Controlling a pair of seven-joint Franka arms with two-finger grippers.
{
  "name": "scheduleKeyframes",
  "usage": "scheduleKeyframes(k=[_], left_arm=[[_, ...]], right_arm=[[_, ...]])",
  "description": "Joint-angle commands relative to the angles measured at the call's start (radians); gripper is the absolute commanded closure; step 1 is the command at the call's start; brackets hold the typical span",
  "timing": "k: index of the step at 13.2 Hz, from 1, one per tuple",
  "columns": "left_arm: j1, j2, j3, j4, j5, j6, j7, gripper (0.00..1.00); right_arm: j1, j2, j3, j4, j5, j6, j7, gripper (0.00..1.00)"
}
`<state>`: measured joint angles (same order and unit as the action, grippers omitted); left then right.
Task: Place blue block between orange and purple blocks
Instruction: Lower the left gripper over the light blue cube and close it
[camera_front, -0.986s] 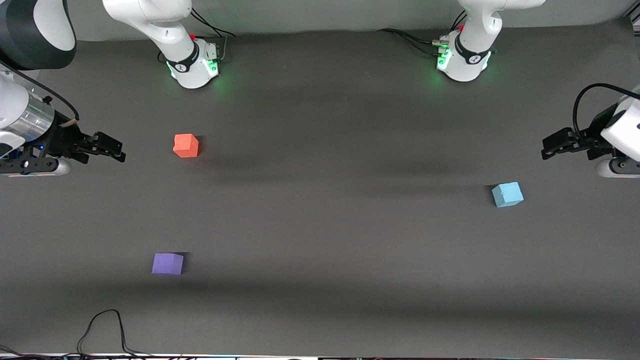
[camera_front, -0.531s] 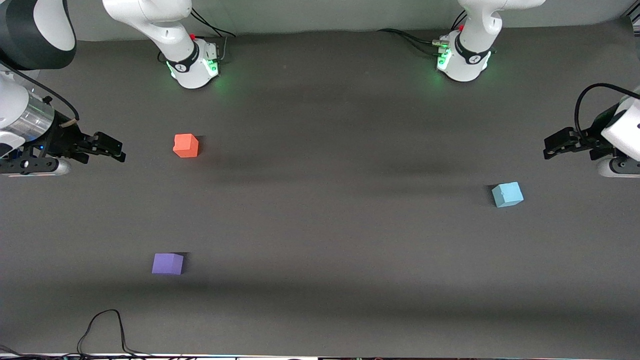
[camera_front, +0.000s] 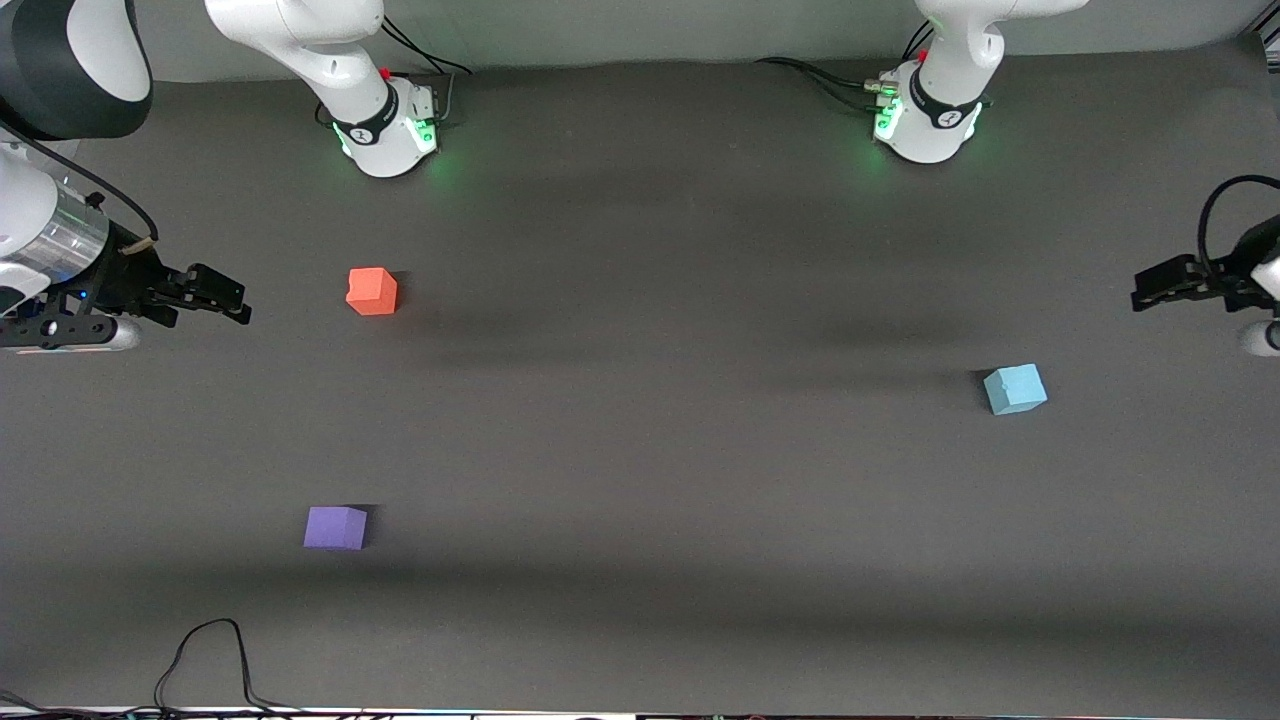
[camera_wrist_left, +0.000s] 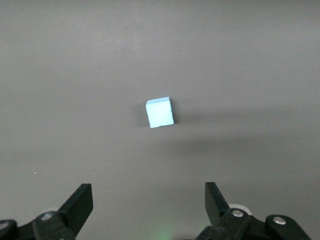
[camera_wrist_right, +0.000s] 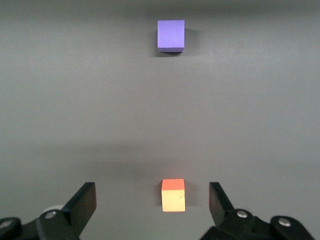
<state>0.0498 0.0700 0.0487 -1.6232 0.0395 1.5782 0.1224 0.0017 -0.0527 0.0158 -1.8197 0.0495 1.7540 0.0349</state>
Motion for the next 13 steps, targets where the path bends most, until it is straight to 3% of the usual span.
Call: scheduleKeyframes(k=[1, 7, 13], left_arm=[[0.030, -0.006, -0.006, -0.104, 0.022, 0.112, 0.020, 0.00], [0.039, 0.014, -0.007, -0.490, 0.022, 0.598, 0.000, 0.00], [0.028, 0.167, -0.010, -0.619, 0.022, 0.926, -0.013, 0.00]], right_arm=[[0.008, -0.009, -0.008, -0.006, -0.005, -0.004, -0.007, 0.00], [0.008, -0.009, -0.008, -0.006, -0.007, -0.005, -0.007, 0.00], [0.009, -0.007, -0.008, -0.006, -0.005, -0.004, -0.007, 0.00]])
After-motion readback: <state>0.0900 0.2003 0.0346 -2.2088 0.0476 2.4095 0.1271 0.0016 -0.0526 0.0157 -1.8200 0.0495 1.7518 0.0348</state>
